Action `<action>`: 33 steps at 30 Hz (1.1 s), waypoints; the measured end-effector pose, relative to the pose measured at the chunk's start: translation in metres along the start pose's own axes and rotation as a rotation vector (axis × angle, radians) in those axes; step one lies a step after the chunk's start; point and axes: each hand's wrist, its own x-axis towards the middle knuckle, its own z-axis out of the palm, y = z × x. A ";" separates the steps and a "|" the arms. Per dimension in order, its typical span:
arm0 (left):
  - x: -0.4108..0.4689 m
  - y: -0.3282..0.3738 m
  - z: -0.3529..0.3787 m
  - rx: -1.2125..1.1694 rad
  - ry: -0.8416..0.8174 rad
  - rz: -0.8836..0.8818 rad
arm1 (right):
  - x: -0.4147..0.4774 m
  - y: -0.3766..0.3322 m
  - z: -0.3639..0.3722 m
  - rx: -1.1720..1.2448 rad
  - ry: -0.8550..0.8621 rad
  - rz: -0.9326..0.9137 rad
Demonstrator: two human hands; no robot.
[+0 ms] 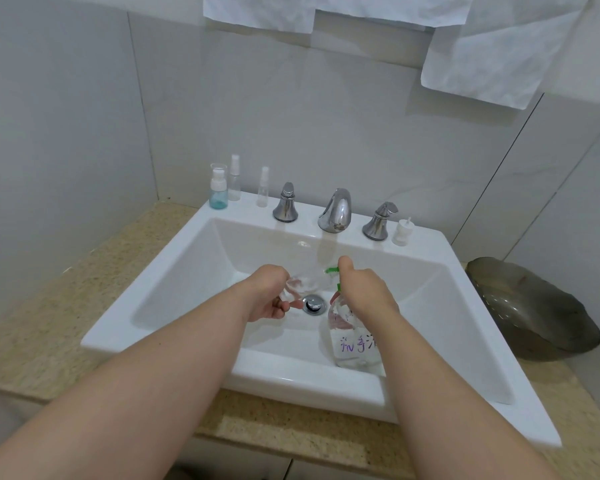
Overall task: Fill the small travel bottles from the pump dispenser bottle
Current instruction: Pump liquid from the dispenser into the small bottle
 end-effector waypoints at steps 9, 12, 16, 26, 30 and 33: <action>-0.003 0.001 0.001 -0.017 -0.020 0.012 | 0.000 0.004 -0.001 -0.070 0.016 0.018; -0.003 0.001 0.000 -0.020 -0.022 0.009 | 0.001 0.005 0.000 -0.090 0.019 0.031; -0.003 0.001 0.001 -0.025 -0.013 0.010 | 0.001 0.004 0.000 -0.107 0.026 0.031; 0.002 -0.001 0.000 -0.022 -0.012 0.004 | 0.004 0.002 0.002 -0.084 0.034 0.022; 0.002 -0.001 0.000 -0.012 -0.017 0.000 | 0.003 0.002 0.002 -0.074 0.036 0.019; 0.000 0.000 0.000 -0.007 -0.018 0.001 | 0.003 0.002 0.002 -0.073 0.036 0.009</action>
